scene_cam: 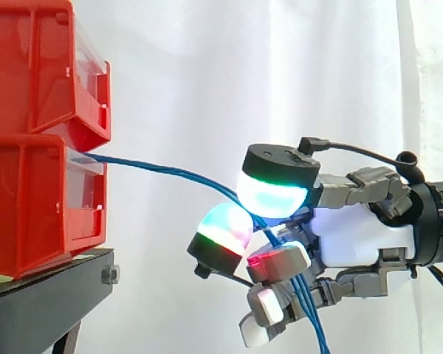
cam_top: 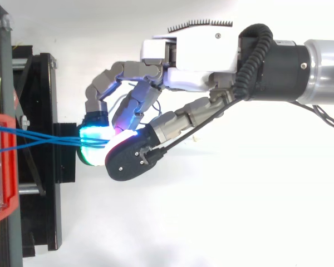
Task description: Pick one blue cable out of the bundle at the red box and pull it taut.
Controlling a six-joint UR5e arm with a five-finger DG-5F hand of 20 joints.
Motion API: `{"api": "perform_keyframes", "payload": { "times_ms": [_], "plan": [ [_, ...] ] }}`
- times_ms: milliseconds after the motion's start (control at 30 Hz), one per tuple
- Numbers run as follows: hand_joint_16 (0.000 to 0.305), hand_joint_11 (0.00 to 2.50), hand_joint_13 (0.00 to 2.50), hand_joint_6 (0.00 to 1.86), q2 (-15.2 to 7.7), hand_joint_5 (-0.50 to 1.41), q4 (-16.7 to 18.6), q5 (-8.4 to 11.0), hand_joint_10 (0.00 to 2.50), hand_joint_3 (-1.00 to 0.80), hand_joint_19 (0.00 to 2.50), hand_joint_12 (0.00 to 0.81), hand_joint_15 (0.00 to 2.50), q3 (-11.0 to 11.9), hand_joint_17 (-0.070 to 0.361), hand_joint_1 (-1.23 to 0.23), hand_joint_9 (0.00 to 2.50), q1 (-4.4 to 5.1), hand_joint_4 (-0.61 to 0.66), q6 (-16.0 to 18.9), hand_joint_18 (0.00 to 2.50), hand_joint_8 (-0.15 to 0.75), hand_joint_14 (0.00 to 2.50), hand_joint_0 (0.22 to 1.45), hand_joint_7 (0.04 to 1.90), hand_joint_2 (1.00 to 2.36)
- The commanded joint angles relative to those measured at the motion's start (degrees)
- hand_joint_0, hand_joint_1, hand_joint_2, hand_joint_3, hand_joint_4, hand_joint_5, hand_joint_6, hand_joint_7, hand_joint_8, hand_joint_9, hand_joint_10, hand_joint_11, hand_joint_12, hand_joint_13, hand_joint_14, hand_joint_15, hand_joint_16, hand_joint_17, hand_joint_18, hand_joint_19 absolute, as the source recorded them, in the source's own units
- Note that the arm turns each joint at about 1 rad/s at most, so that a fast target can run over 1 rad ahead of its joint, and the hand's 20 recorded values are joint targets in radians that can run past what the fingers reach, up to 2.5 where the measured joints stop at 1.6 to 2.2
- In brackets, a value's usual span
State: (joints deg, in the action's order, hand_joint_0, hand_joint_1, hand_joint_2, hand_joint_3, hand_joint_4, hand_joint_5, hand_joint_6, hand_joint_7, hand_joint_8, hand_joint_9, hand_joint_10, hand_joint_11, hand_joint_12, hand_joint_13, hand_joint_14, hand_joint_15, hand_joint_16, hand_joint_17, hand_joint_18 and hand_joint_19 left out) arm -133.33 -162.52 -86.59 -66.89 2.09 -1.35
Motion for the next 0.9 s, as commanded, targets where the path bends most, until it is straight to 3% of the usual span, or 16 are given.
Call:
{"api": "perform_keyframes", "payload": {
  "times_ms": [0,200,400,867],
  "plan": [
    [0.053,1.45,0.73,0.84,0.0,-0.19,0.0,0.01,0.00,-0.24,0.51,0.390,0.64,0.0,0.119,-0.75,1.03,0.02,0.14,-0.1,0.56,0.332,0.02,0.63,0.93,1.02],
    [0.054,1.47,0.70,0.87,0.0,-0.19,0.0,0.01,0.00,-0.17,0.49,0.394,0.62,0.0,0.122,-0.76,1.02,-0.06,0.15,-0.1,0.54,0.340,0.02,0.63,0.93,1.02],
    [0.056,1.45,0.70,0.86,0.0,-0.19,0.0,-0.07,0.00,-0.50,0.50,0.402,0.62,0.0,0.126,-0.73,1.02,-0.24,0.18,-0.3,0.52,0.346,0.02,0.54,0.86,1.00],
    [0.054,1.45,0.68,0.83,0.0,-0.18,0.0,0.19,0.01,-0.37,0.52,0.394,0.62,0.0,0.122,-0.67,1.03,-0.77,0.16,-1.6,0.51,0.333,0.02,0.58,0.93,1.01]
  ]
}}
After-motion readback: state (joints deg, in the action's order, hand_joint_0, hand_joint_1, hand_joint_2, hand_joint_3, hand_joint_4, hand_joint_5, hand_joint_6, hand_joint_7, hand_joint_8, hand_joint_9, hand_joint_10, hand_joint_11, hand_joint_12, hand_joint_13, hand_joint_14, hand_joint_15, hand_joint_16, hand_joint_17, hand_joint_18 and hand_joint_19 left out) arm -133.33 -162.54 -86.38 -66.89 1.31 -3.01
